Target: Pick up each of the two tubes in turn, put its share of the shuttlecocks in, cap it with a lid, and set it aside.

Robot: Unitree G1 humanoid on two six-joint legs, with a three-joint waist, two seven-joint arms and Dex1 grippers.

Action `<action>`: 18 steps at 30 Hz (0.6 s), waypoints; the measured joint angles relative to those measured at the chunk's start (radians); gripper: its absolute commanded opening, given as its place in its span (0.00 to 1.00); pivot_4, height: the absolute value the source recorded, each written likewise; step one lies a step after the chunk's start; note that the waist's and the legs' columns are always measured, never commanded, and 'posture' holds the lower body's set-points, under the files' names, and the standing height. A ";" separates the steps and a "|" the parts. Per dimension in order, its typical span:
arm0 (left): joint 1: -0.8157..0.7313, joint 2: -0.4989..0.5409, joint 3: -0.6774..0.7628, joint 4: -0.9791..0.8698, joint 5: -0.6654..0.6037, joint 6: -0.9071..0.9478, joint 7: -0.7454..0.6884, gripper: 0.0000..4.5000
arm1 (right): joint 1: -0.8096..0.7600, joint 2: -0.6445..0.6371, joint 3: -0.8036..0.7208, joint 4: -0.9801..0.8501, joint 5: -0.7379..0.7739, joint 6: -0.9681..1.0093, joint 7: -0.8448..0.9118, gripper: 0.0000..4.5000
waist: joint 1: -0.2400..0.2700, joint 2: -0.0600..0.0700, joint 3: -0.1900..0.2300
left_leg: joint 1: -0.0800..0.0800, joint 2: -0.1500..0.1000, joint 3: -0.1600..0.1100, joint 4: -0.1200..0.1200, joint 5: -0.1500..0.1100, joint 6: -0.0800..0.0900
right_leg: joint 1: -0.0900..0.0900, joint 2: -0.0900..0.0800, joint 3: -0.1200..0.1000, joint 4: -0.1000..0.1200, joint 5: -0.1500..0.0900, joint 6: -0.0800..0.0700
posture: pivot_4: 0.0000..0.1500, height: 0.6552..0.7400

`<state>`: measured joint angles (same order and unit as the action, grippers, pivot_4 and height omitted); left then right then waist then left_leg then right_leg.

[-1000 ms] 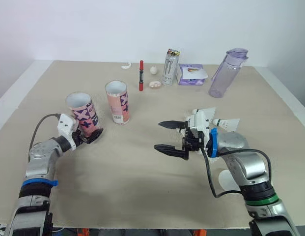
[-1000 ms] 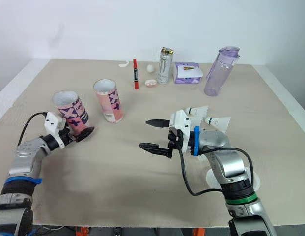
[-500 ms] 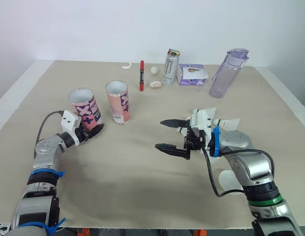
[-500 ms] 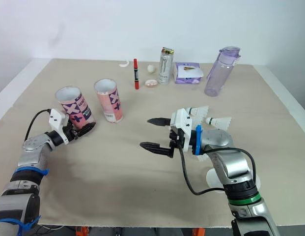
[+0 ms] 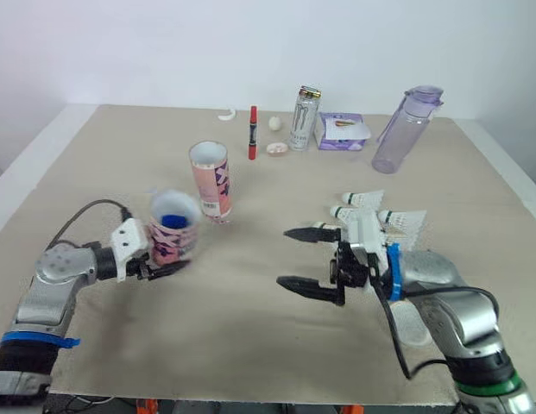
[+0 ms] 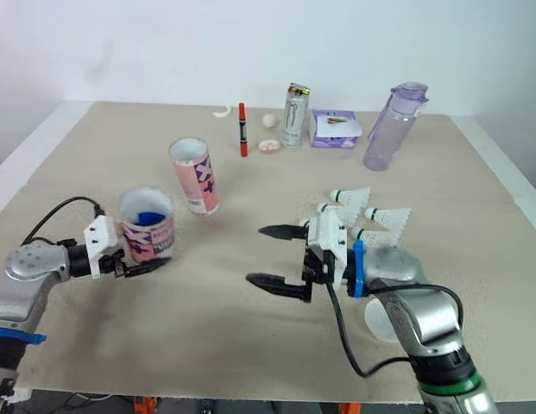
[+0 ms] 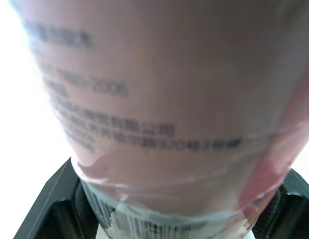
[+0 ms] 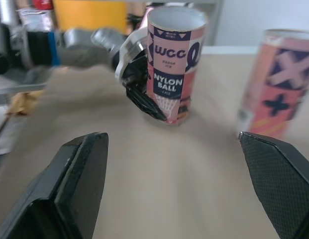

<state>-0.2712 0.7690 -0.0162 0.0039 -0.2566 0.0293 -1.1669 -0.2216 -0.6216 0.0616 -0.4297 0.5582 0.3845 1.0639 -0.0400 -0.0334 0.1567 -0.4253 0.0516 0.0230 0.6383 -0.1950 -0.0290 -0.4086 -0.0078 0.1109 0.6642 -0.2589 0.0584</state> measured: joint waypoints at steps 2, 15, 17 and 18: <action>-0.021 0.010 -0.037 -0.044 0.027 0.026 -0.016 0.70 | 0.011 -0.006 -0.004 -0.009 0.005 0.004 0.003 1.00 | -0.002 0.000 0.000 | 0.001 0.000 0.001 0.000 0.000 0.000 | 0.000 0.000 0.000 0.000 -0.001 -0.001 | 1.00 1.00; -0.324 0.023 -0.419 -0.296 0.267 0.481 -0.096 0.70 | 0.204 -0.033 -0.088 -0.088 0.006 -0.024 -0.089 1.00 | -0.002 0.000 0.001 | 0.001 -0.001 -0.004 0.001 0.000 0.001 | 0.002 0.003 0.000 0.001 -0.001 0.004 | 1.00 1.00; -0.329 0.017 -0.425 -0.294 0.277 0.484 -0.093 0.70 | 0.211 -0.031 -0.088 -0.089 0.006 -0.024 -0.095 1.00 | -0.001 0.000 0.001 | 0.001 -0.002 -0.004 0.002 0.000 0.001 | 0.003 0.002 0.000 0.001 -0.002 0.001 | 1.00 1.00; -0.334 0.004 -0.429 -0.291 0.290 0.493 -0.083 0.70 | 0.224 -0.027 -0.094 -0.097 0.008 -0.024 -0.112 1.00 | 0.000 0.000 0.001 | 0.001 -0.002 -0.004 0.003 0.001 0.001 | 0.004 0.002 0.001 0.001 -0.002 0.002 | 1.00 1.00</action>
<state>-0.6052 0.7727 -0.4454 -0.2873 0.0339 0.5224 -1.2499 0.0029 -0.6490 -0.0323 -0.5263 0.5658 0.3604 0.9521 -0.0398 -0.0334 0.1577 -0.4242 0.0493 0.0186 0.6416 -0.1943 -0.0277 -0.4049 -0.0059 0.1114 0.6648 -0.2611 0.0601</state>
